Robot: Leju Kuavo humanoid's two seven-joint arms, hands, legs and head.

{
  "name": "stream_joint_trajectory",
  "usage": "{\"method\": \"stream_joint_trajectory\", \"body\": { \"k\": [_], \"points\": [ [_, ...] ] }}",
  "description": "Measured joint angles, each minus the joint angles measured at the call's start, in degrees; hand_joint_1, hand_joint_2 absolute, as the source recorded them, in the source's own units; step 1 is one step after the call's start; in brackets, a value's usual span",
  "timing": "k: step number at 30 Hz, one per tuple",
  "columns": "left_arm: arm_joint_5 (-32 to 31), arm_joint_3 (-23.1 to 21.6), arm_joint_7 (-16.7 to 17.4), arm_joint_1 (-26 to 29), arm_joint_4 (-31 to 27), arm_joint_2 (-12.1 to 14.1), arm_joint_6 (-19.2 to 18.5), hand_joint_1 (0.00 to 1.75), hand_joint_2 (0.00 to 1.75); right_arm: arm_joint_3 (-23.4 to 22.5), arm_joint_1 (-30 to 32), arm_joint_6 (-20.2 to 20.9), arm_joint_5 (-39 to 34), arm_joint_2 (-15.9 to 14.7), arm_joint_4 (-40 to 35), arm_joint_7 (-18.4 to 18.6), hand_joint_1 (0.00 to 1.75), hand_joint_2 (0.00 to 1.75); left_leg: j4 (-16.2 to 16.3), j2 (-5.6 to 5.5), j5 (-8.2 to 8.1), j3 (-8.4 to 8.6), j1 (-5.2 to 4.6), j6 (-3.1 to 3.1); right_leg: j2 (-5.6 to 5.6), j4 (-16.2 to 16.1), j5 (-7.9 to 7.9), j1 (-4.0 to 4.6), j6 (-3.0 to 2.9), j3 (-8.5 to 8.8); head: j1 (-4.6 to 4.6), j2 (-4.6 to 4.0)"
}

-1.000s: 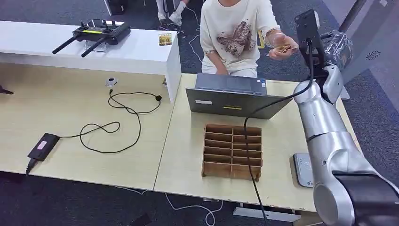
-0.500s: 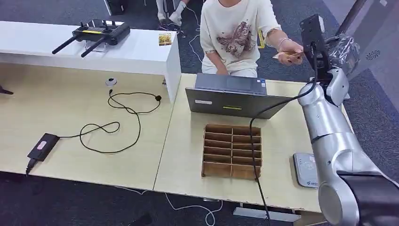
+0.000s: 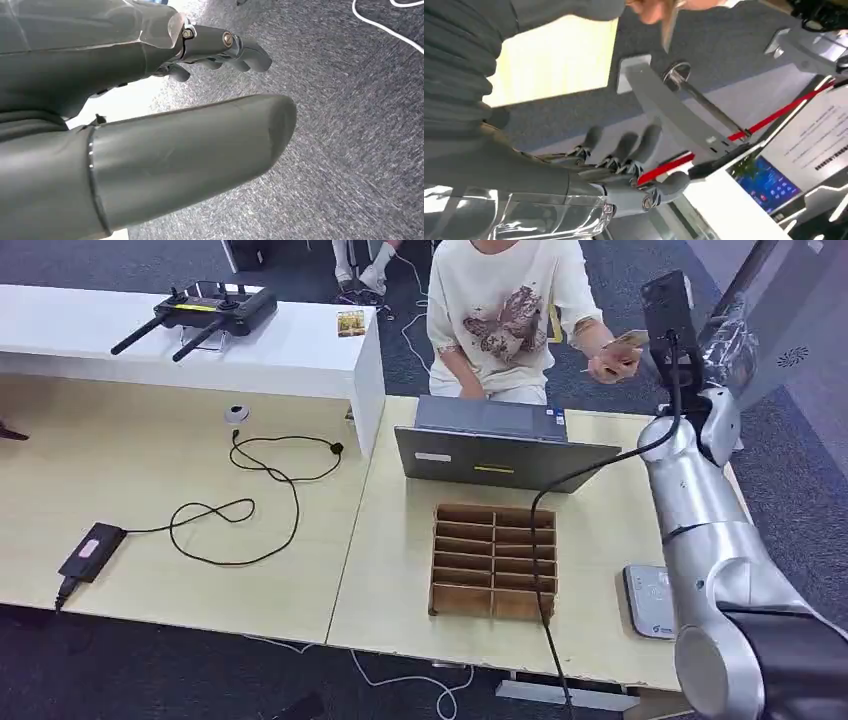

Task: Pass the card to the sensor for recognition and then transmit it.

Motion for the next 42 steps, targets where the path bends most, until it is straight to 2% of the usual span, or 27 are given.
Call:
{"method": "stream_joint_trajectory", "body": {
  "k": [6,11,13,15,16,19,21,25,29,33,36,42],
  "points": [
    [0.18,-0.24,-0.04,0.0,0.0,0.02,0.04,0.0,0.0,-5.01,0.48,1.05,-7.91,0.02,-0.59,-9.23,0.0,1.75,0.0,-0.01,0.0,-0.01,0.0,0.0,-0.01,0.0,0.0,0.0,0.0,0.0,-0.02,0.0],
    [0.48,-0.33,-0.15,-0.01,0.0,0.0,0.07,0.0,0.0,-11.54,2.56,-1.35,-22.09,0.68,-2.88,-24.1,0.0,1.75,0.0,-0.05,0.0,-0.02,0.01,0.0,-0.05,0.0,0.0,0.01,0.0,0.0,0.0,0.0],
    [0.61,-0.35,-0.15,-0.01,-0.02,0.02,0.07,0.0,0.0,-14.73,4.19,0.02,-28.63,1.26,-4.11,-29.53,0.0,1.75,0.0,-0.05,0.0,-0.03,0.0,0.0,-0.03,0.0,0.0,0.0,0.0,0.0,-0.02,0.02],
    [0.94,-0.35,-0.15,0.0,-0.02,0.02,0.13,0.0,0.0,-16.58,6.15,2.4,-34.5,1.9,-5.62,-32.5,0.0,1.75,-0.01,-0.04,0.0,-0.02,0.01,0.0,-0.03,0.0,0.0,0.01,0.0,0.01,-0.02,0.0],
    [1.07,-0.35,-0.15,0.02,0.0,0.04,0.2,0.0,0.0,-17.49,7.55,5.06,-39.3,2.27,-7.05,-33.74,0.0,1.75,-0.01,-0.05,0.0,-0.03,0.01,0.0,-0.04,0.0,0.0,0.01,0.0,0.01,0.0,0.0],
    [1.38,-0.35,-0.17,0.27,0.0,0.07,0.63,0.0,0.0,-17.77,13.32,10.13,-50.36,3.19,-12.68,-33.74,0.0,1.75,-0.01,-0.09,-0.01,-0.04,0.01,0.0,-0.05,0.0,0.0,0.01,0.0,0.01,0.0,0.0],
    [1.55,-0.35,-0.15,0.43,0.0,0.11,0.72,0.0,0.0,-16.96,18.17,13.26,-56.92,3.67,-18.22,-32.34,0.0,1.75,-0.01,-0.13,-0.01,-0.04,0.01,0.0,-0.09,0.0,-0.01,0.02,0.0,0.0,0.0,0.02],
    [1.68,-0.35,0.04,0.71,0.0,0.13,0.72,0.0,0.0,-13.27,27.93,18.48,-64.93,3.98,-30.97,-29.92,0.0,1.75,-0.02,-0.2,-0.01,-0.08,0.02,0.0,-0.18,0.0,-0.08,0.02,0.0,-0.02,0.0,0.02],
    [1.9,-0.35,0.2,0.89,0.0,0.15,0.7,0.0,0.0,-9.66,37.55,24.67,-70.37,4.2,-45.34,-29.44,0.0,1.75,-0.04,-0.19,-0.04,-0.1,0.02,-0.02,-0.16,0.0,-0.11,0.02,-0.02,-0.04,-0.02,0.02],
    [1.88,-0.35,0.68,0.89,0.0,0.15,0.59,0.0,0.0,-7.59,45.73,31.93,-72.6,4.59,-57.15,-30.44,0.0,1.75,-0.05,-0.19,-0.04,-0.11,0.02,-0.01,-0.16,-0.01,-0.12,0.02,-0.04,-0.07,-0.02,0.0],
    [1.88,-0.35,0.79,0.9,0.0,0.22,0.46,0.0,0.0,-6.78,51.45,37.15,-71.31,5.11,-64.75,-31.93,0.0,1.75,-0.05,-0.19,-0.04,-0.11,0.02,-0.01,-0.17,-0.01,-0.13,0.02,-0.04,-0.06,0.0,0.0],
    [1.88,-0.35,0.87,0.88,0.0,0.44,-0.11,0.0,0.0,-6.06,59.73,41.05,-67.0,6.73,-74.14,-33.2,0.0,1.75,-0.05,-0.13,-0.04,-0.1,0.02,-0.01,-0.12,-0.01,-0.13,0.02,-0.05,-0.07,0.0,0.0]
  ]
}}
